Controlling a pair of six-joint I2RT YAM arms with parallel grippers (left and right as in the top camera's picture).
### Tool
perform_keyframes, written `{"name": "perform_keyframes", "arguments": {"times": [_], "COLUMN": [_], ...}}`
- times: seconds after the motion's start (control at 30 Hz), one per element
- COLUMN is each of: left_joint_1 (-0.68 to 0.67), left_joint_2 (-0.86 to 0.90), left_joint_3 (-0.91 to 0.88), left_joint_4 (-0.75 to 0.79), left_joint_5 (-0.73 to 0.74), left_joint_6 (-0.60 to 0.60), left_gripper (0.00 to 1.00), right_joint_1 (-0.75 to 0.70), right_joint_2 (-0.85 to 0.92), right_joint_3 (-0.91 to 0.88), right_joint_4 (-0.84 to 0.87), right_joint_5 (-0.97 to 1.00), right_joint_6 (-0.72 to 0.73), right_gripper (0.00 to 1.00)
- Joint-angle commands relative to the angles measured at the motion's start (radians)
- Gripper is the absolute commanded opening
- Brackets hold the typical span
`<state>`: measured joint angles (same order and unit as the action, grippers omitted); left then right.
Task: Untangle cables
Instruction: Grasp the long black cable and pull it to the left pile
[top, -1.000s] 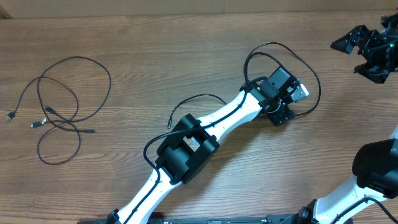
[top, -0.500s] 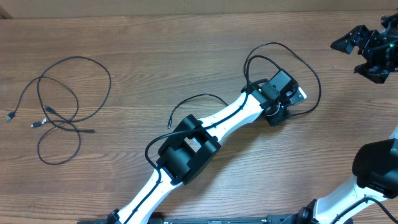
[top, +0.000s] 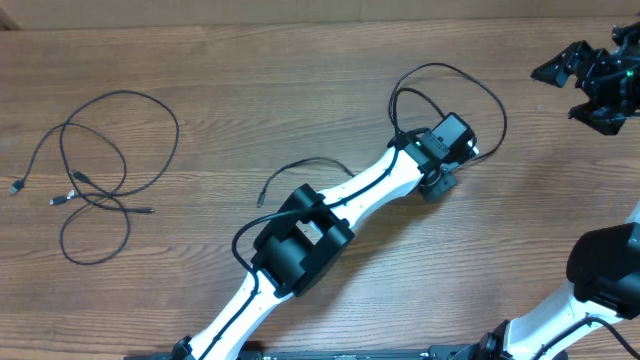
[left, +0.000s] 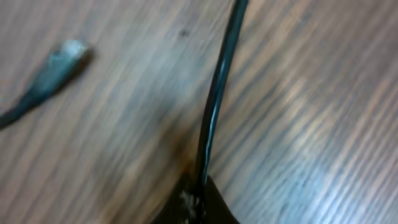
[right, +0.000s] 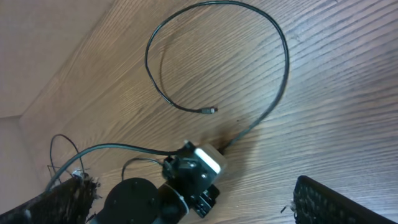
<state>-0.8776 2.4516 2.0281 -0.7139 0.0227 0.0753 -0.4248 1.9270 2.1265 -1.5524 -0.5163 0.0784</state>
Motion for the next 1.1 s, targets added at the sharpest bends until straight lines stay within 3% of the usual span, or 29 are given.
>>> {"name": "perform_keyframes", "arguments": {"times": [0.0,0.27,0.37,0.47,0.7,0.9,1.07], "left_joint_1": [0.013,0.161,0.285,0.499,0.893,1.118,1.323], "left_joint_2": [-0.172,-0.504,-0.636,-0.743,-0.790,-0.783,-0.783], "left_joint_3": [0.122,0.289,0.289,0.289,0.289,0.289,0.289], "left_joint_4": [-0.107,-0.285,-0.328,-0.381,-0.397,-0.380,-0.306], "left_joint_5": [-0.193,-0.201,-0.177,-0.110,-0.022,-0.033,-0.004], "left_joint_6": [-0.139,-0.097,-0.097,-0.098,-0.105,-0.113,-0.253], "left_gripper": [0.04,0.04,0.04,0.04,0.04,0.04,0.04], "right_joint_1": [0.000,0.005,0.022,0.050,0.103,0.134,0.171], "right_joint_2": [-0.031,-0.031,-0.031,-0.031,-0.031,-0.031,-0.031], "right_joint_3": [0.027,0.027,0.027,0.027,0.027,0.026,0.026], "right_joint_4": [-0.005,-0.029,-0.028,-0.024,-0.021,-0.022,-0.021], "right_joint_5": [0.000,-0.001,0.000,0.000,0.000,0.004,0.004], "right_joint_6": [-0.004,-0.004,-0.004,-0.004,-0.004,-0.004,-0.004], "right_gripper": [1.00,1.00,1.00,1.00,1.00,1.00,1.00]}}
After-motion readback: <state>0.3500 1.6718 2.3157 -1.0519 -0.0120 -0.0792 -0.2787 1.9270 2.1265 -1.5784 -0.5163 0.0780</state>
